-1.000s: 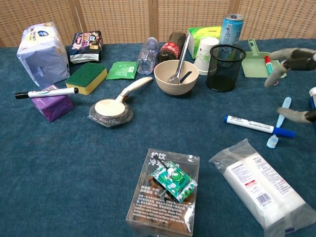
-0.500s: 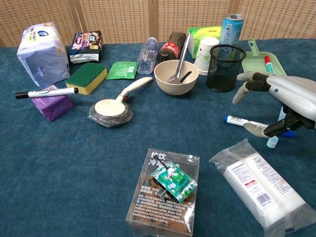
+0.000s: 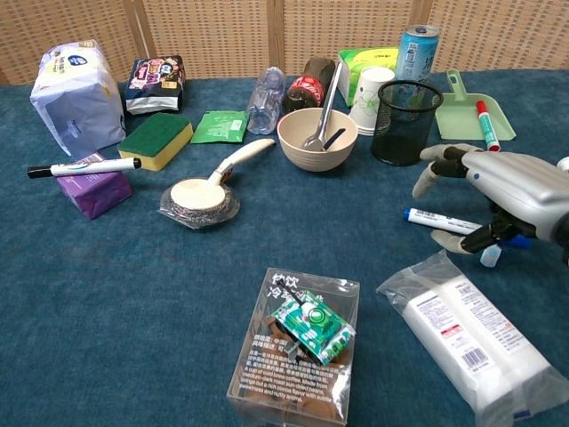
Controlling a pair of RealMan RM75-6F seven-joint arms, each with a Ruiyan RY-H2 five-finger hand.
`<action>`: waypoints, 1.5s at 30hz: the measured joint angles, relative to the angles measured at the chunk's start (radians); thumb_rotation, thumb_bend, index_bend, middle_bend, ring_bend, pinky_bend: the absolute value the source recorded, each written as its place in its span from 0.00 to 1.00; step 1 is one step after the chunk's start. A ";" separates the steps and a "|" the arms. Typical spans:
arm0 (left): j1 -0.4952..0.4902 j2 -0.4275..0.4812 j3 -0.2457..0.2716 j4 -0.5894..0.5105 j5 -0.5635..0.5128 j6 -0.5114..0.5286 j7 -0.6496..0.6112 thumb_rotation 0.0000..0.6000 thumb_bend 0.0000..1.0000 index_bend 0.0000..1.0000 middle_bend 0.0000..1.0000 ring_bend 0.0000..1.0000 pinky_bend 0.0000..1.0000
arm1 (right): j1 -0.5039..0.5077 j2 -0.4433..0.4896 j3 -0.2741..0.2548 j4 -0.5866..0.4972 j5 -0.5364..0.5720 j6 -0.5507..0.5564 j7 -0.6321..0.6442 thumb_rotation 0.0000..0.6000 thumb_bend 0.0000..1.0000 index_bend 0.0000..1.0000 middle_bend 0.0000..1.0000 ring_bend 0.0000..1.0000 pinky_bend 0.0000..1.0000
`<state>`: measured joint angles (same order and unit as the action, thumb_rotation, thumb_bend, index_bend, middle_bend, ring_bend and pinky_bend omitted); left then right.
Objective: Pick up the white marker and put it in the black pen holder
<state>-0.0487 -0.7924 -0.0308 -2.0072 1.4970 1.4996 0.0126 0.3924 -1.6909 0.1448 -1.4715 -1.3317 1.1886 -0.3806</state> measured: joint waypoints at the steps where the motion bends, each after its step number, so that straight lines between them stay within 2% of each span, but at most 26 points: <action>1: 0.000 0.000 0.000 0.000 -0.001 0.001 0.001 1.00 0.06 0.11 0.00 0.00 0.00 | 0.001 -0.003 0.000 0.006 0.003 -0.001 0.001 1.00 0.38 0.32 0.00 0.00 0.14; 20: -0.002 -0.003 -0.002 -0.002 -0.008 -0.002 0.008 1.00 0.06 0.11 0.00 0.00 0.00 | 0.011 -0.033 0.001 0.103 0.052 -0.020 0.040 1.00 0.38 0.33 0.00 0.00 0.14; 31: -0.004 -0.005 -0.002 -0.004 -0.010 -0.005 0.013 1.00 0.06 0.11 0.00 0.00 0.00 | 0.005 -0.014 0.002 0.122 0.073 -0.020 0.061 1.00 0.39 0.45 0.01 0.00 0.14; 39: -0.004 -0.006 -0.001 -0.004 -0.009 -0.005 0.016 1.00 0.06 0.11 0.00 0.00 0.00 | 0.006 -0.026 -0.001 0.148 0.081 -0.022 0.056 1.00 0.46 0.52 0.04 0.00 0.14; 45: -0.006 -0.006 -0.001 -0.004 -0.011 -0.009 0.016 1.00 0.06 0.11 0.00 0.00 0.00 | 0.007 -0.029 -0.002 0.148 0.071 -0.006 0.053 1.00 0.50 0.54 0.04 0.00 0.14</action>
<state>-0.0546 -0.7983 -0.0321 -2.0109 1.4862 1.4910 0.0284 0.3994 -1.7194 0.1429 -1.3234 -1.2606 1.1824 -0.3276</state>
